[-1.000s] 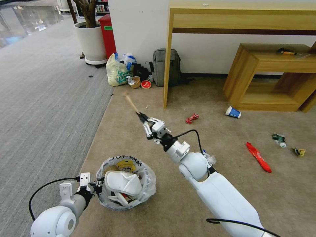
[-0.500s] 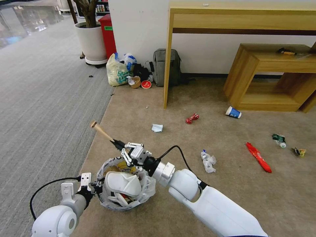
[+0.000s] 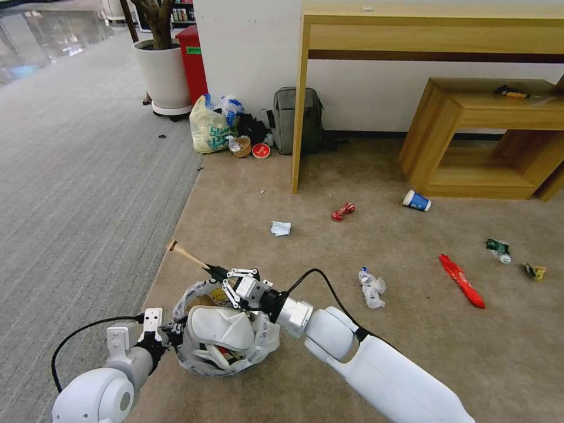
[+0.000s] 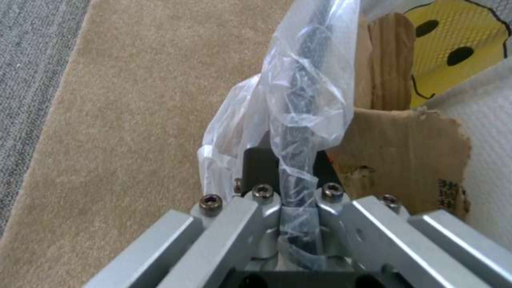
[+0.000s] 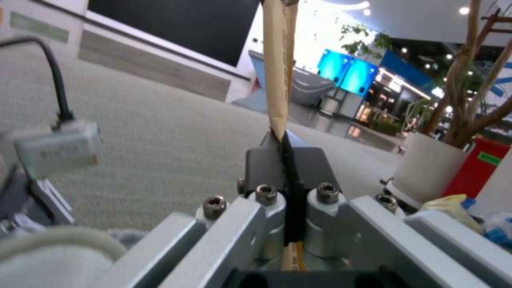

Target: Pick up the trash bin and place the garbage on the floor into it.

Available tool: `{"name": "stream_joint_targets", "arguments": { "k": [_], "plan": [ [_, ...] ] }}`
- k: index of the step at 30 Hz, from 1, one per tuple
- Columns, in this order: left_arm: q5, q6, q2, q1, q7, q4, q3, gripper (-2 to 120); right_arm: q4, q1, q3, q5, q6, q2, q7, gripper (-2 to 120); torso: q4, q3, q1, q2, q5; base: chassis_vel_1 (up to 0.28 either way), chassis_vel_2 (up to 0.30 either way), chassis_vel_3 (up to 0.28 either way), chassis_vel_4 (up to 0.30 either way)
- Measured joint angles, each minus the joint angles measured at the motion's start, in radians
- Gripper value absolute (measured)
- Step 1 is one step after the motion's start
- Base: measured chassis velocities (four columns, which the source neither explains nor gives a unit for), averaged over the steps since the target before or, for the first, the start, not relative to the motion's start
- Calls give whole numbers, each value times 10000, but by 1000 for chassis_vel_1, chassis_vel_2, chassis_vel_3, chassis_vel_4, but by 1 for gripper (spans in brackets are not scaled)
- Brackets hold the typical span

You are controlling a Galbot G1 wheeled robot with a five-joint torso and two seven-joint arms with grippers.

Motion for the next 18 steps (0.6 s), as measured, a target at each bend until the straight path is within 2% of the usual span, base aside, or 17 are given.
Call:
{"name": "stream_joint_targets", "arguments": {
  "k": [6,9,11,13,15,16,18],
  "plan": [
    [23,0,-28,50,7,-63,-1,0,-384,-8,48,-163,116,198,-14,0,1,0,1,0,0,0,0,0,0],
    [23,0,-28,55,7,-82,-3,0,-429,-84,74,-149,107,204,7,5,1,0,0,-1,0,0,0,0,0],
    [23,0,-26,61,6,-91,-17,0,-416,-238,130,-89,24,143,55,17,1,0,0,0,0,0,0,0,0],
    [23,0,-26,62,6,-91,-19,0,-400,-310,157,-80,-3,113,66,19,0,0,0,0,0,0,0,0,0],
    [24,0,-28,60,5,-90,-15,0,-379,-489,240,-96,-40,83,109,31,0,0,0,0,0,0,0,0,0],
    [24,0,-28,60,5,-90,-15,0,-379,-489,240,-96,-40,83,109,31,0,0,0,0,0,0,0,0,0],
    [26,0,-31,56,2,-91,2,0,-324,-640,265,-99,-82,47,189,41,0,0,0,0,0,0,0,0,0]
  ]
}}
